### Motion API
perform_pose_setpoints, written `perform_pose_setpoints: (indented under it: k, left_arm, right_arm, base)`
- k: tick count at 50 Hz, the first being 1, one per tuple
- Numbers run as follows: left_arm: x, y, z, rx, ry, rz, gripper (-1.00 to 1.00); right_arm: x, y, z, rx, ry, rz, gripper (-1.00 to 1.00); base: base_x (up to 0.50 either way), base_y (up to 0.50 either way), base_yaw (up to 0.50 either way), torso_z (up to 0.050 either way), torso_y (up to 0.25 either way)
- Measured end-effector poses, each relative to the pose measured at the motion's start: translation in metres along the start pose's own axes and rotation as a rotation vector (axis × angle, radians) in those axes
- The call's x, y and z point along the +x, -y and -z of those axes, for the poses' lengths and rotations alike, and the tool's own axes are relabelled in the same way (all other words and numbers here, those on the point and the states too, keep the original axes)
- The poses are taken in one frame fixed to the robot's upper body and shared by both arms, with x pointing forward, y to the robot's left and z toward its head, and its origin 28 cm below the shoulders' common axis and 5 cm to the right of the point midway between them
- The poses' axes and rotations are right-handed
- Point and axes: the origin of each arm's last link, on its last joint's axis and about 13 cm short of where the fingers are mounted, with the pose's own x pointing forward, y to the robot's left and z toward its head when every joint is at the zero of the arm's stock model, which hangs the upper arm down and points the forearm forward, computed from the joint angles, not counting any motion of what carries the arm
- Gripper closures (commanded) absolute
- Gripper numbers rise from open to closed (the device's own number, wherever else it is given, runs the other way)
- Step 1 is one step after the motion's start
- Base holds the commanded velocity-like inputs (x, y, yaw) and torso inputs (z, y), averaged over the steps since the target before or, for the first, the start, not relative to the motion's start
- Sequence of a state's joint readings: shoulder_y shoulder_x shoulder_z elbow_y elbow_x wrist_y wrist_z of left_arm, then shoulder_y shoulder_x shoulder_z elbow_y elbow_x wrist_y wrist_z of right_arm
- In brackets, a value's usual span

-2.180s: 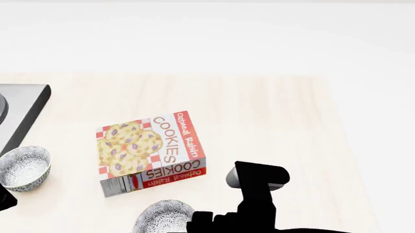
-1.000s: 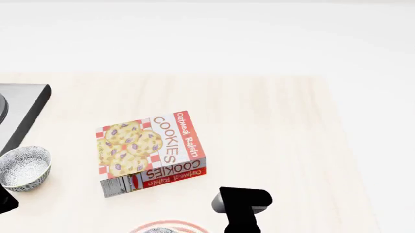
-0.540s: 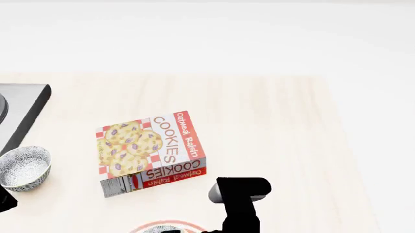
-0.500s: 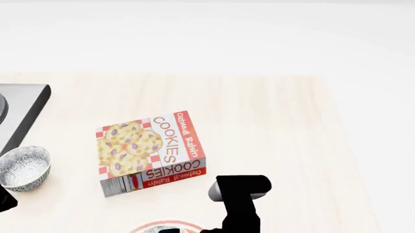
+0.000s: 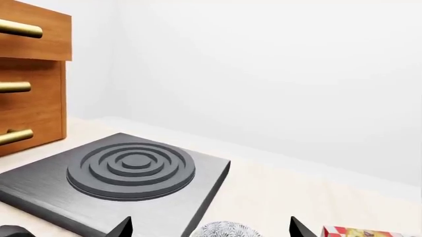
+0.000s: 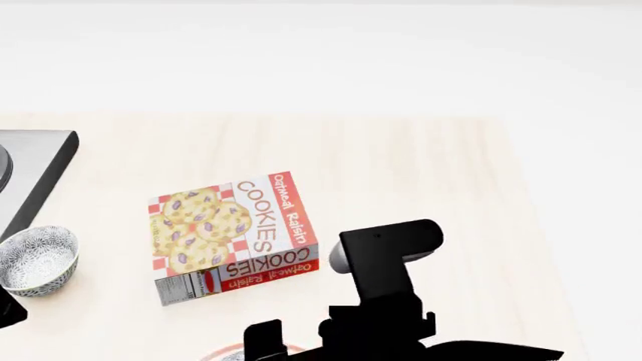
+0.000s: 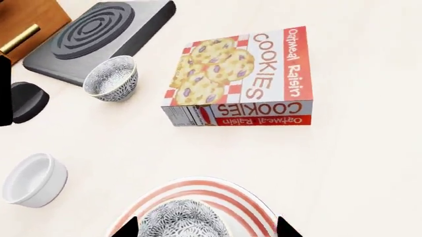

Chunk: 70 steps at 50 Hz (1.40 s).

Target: Pick the akita bowl next to the plate and place it on the plate.

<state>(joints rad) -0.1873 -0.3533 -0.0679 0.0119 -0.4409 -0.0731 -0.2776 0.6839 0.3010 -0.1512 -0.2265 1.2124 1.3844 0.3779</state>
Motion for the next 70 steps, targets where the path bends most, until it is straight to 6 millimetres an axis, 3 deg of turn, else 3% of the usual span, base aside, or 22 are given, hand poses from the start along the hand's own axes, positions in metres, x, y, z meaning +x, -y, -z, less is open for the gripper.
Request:
perform_pose_setpoints:
  k: [25, 70]
  left_arm:
    - [0.000, 0.000, -0.001, -0.003, -0.001, 0.006, -1.00]
    - [-0.002, 0.000, -0.003, -0.005, -0.001, 0.025, -1.00]
  right_arm:
    - [-0.021, -0.007, 0.009, -0.066, 0.223, 0.146, -1.00]
    - [-0.023, 0.019, 0.058, -0.145, 0.492, 0.547, -1.00]
  base:
    - [0.00, 0.00, 0.00, 0.000, 0.000]
    - [0.00, 0.00, 0.00, 0.000, 0.000]
